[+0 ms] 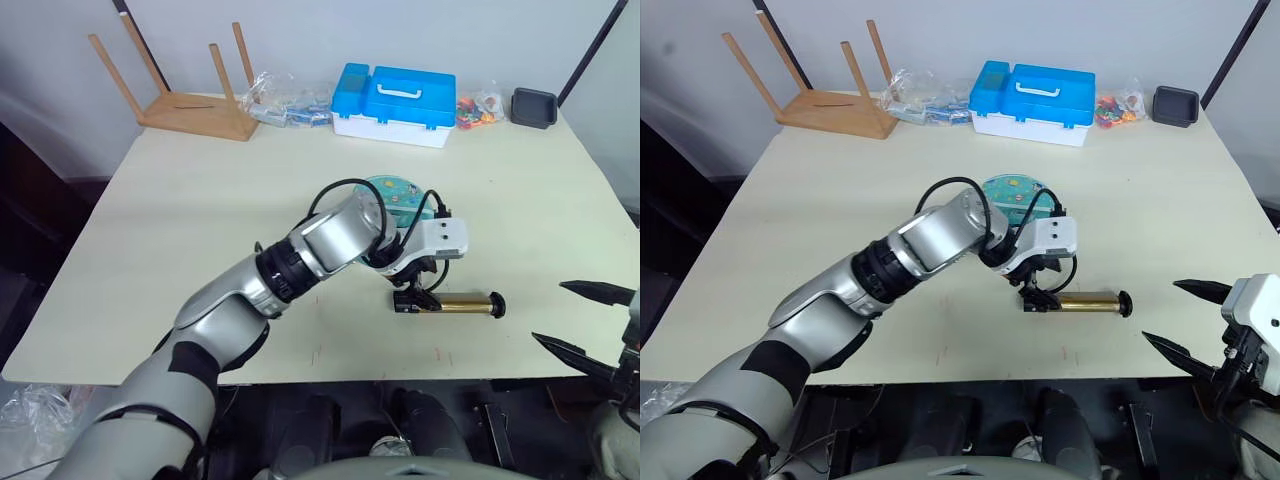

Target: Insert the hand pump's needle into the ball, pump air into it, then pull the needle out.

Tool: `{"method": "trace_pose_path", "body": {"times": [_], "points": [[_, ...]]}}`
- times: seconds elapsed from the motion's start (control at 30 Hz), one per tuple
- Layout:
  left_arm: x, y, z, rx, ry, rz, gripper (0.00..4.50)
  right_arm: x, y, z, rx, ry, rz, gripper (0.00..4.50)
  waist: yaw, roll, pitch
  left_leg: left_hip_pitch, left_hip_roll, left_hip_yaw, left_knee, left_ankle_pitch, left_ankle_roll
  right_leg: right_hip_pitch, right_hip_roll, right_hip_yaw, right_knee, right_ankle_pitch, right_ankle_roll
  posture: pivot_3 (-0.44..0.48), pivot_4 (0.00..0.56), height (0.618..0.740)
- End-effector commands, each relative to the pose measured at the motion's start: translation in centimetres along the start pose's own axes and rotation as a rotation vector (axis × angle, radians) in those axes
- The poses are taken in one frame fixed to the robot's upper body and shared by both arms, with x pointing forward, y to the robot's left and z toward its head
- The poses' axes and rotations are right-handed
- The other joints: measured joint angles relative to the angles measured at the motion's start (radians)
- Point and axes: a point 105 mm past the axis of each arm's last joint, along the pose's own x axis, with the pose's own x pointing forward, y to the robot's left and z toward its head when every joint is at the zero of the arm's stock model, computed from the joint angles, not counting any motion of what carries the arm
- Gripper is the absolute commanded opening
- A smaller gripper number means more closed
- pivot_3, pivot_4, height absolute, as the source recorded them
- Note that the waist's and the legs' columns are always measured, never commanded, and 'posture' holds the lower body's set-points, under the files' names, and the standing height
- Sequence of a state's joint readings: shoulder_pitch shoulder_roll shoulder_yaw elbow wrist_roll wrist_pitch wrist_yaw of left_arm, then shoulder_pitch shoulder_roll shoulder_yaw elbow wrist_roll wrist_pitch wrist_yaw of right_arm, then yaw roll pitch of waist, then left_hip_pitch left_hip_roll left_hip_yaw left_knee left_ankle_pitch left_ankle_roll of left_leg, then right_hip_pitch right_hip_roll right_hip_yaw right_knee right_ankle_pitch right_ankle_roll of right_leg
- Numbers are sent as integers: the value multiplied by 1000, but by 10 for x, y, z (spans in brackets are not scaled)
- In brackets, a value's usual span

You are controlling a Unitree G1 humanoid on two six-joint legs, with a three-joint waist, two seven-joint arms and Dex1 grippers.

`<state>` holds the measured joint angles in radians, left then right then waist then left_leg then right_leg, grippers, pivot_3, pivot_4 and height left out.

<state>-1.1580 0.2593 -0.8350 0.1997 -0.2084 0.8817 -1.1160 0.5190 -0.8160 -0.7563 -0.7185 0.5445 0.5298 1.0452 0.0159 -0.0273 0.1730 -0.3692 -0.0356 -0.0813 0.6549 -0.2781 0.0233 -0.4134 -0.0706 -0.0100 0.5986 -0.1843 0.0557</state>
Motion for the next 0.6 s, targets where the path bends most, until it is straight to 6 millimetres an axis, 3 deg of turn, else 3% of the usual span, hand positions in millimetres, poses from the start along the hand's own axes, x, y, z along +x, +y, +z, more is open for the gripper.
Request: {"method": "trace_pose_path", "body": {"times": [0.03, 0.37, 0.6], "points": [[9, 4, 12, 55, 28, -55, 3829, -3, 0, -1, -25, 2, -16, 4500, 1, 0, 0, 0, 0, 0, 0, 0, 0, 0, 0, 0, 0, 0, 0, 0, 150, 740], [55, 17, 14, 130, 109, -84, 3829, 6, 8, -4, -16, -2, -54, 4500, 2, 1, 0, -2, -1, 2, 2, -2, 4, 0, -1, 1, 0, -1, 1, 0, 150, 740], [81, 13, 5, 147, 154, -94, 3829, 11, 12, -6, -6, 0, -77, 4500, 1, 3, -1, -9, -1, 0, 14, -5, 8, -2, 0, 0, 1, 1, 7, 0, 150, 740]]}}
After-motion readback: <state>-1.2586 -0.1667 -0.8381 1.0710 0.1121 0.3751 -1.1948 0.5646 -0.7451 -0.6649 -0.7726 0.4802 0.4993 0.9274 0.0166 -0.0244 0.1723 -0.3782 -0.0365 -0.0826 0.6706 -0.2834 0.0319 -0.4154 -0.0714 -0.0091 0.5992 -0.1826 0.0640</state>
